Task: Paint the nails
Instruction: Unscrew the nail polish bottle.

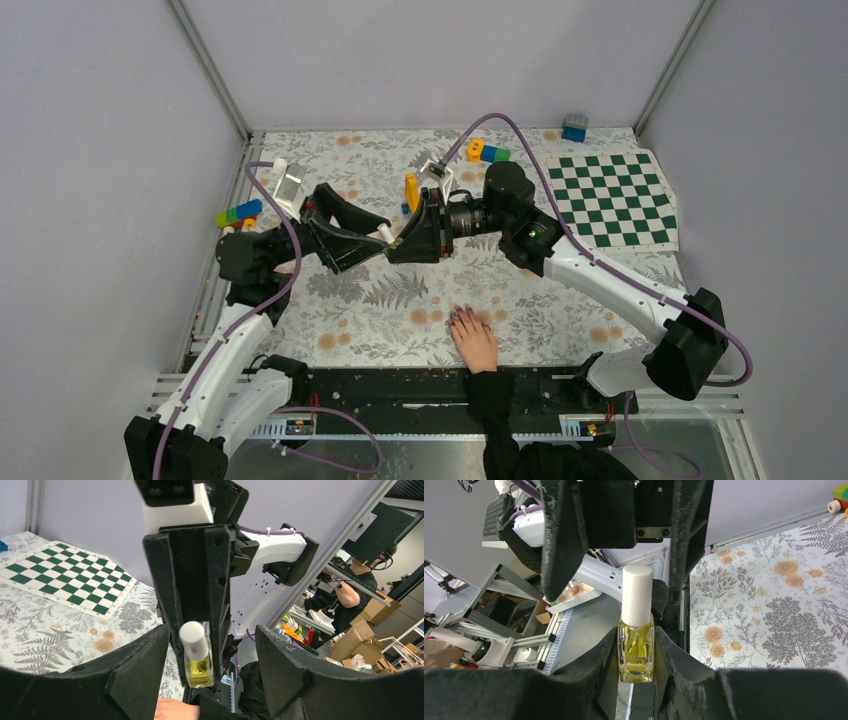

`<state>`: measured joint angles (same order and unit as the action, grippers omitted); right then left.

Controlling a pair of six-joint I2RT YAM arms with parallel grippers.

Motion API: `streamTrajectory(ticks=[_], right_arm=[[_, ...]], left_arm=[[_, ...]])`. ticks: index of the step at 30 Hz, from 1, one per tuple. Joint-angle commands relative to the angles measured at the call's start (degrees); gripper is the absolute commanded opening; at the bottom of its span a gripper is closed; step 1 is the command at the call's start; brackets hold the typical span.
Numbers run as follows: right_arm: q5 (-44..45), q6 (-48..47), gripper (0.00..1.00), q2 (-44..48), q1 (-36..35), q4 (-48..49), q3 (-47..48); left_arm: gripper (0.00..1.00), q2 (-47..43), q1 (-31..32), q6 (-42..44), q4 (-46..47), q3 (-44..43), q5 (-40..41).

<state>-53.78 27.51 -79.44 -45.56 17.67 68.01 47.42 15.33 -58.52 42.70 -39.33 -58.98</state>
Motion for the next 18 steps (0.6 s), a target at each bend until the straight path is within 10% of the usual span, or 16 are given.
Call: streamTrajectory(ticks=[1,18], right_arm=[[-2.34,0.68,0.0,-0.45,0.31,2.31,2.03],[-0.51,-0.4,0.0,-1.94,0.34,0.98,2.44]], left_arm=[[0.64,0.5,0.62,-1.14,4.92,-0.34,-2.03],[0.05,1.32,1.72,0.86,1.34,-0.89,-1.51]])
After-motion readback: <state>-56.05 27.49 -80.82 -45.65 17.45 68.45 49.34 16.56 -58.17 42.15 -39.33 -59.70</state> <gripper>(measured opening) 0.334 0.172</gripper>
